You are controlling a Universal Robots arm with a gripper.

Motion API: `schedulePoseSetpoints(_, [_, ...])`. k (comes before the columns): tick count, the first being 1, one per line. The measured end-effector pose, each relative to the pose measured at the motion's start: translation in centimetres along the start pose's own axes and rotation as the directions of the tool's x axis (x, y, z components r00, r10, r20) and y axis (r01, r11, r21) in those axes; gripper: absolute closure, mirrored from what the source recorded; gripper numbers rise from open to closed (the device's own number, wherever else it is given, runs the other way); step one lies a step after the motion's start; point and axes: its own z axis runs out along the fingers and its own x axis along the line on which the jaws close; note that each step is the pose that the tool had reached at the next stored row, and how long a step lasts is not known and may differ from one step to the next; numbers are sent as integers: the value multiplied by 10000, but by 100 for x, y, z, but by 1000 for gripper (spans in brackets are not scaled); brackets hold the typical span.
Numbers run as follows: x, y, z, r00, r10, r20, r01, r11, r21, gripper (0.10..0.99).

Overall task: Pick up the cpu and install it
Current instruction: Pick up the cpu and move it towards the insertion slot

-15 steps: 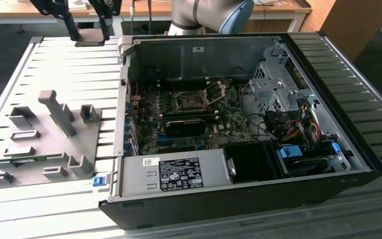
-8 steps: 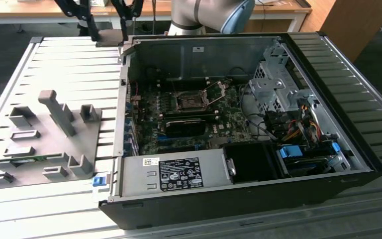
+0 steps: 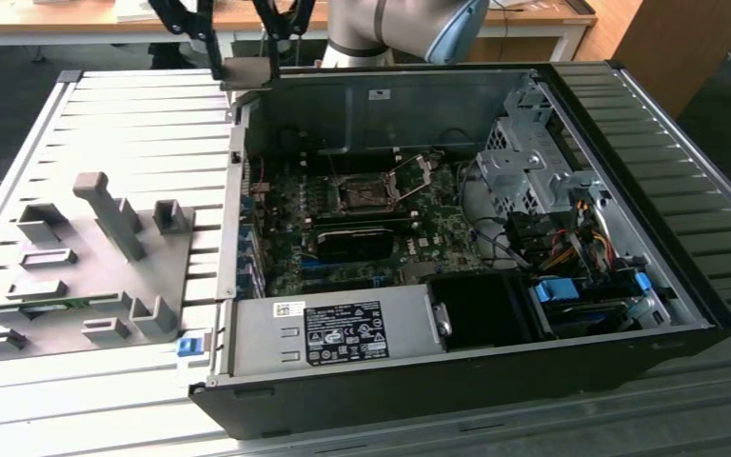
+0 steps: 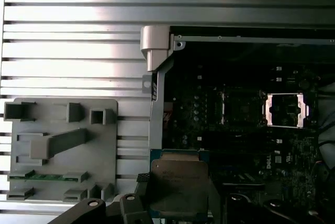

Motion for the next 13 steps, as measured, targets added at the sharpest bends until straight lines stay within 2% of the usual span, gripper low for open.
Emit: schedulePoseSetpoints(13, [-521,34,25,10000,0,4,0,10000,-1,557])
